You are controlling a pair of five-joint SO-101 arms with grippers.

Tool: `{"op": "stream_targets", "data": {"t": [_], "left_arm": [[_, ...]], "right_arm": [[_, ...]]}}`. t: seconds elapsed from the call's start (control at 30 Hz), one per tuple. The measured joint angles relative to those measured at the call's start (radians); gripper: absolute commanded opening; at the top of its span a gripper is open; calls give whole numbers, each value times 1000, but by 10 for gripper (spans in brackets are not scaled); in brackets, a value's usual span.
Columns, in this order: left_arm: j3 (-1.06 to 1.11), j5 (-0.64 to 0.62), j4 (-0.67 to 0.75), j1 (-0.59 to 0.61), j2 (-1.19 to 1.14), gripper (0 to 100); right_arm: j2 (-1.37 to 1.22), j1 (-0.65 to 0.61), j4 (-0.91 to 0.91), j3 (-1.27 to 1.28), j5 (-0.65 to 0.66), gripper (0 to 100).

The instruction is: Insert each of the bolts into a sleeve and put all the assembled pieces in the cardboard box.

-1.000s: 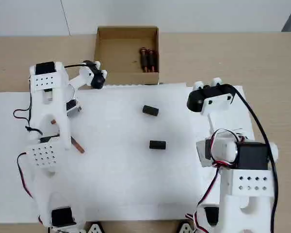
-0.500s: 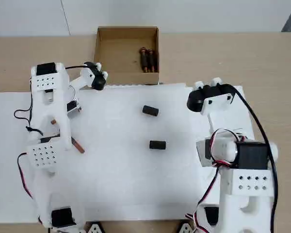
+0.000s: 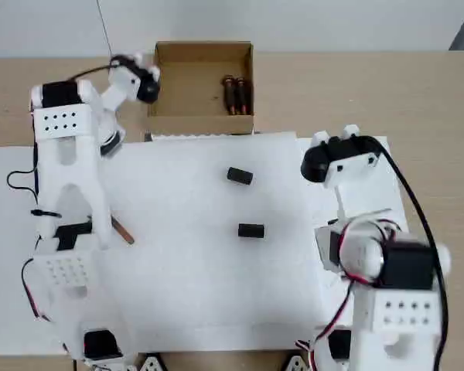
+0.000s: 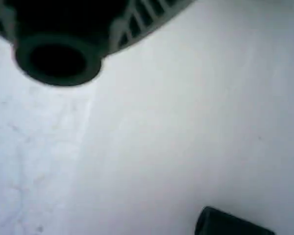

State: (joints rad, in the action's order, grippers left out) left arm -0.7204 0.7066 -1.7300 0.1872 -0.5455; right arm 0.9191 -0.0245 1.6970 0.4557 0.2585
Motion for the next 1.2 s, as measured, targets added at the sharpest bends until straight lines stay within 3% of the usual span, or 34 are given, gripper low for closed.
{"op": "stream_targets", "data": {"t": [0.23,0.43,0.73,1.03,1.2], "left_arm": [[0,-204,-3,-81,189,5],[60,-255,-5,-138,382,5],[368,-373,-9,-244,802,5],[684,-534,-9,-247,1143,5],[865,-592,35,-247,1320,5]], "right_arm": [[91,-2,-2,0,0,4],[150,-2,-2,0,-12,4],[333,-3,-2,0,-40,4],[473,-2,-2,51,-49,4],[609,-3,-58,169,-144,3]]}}
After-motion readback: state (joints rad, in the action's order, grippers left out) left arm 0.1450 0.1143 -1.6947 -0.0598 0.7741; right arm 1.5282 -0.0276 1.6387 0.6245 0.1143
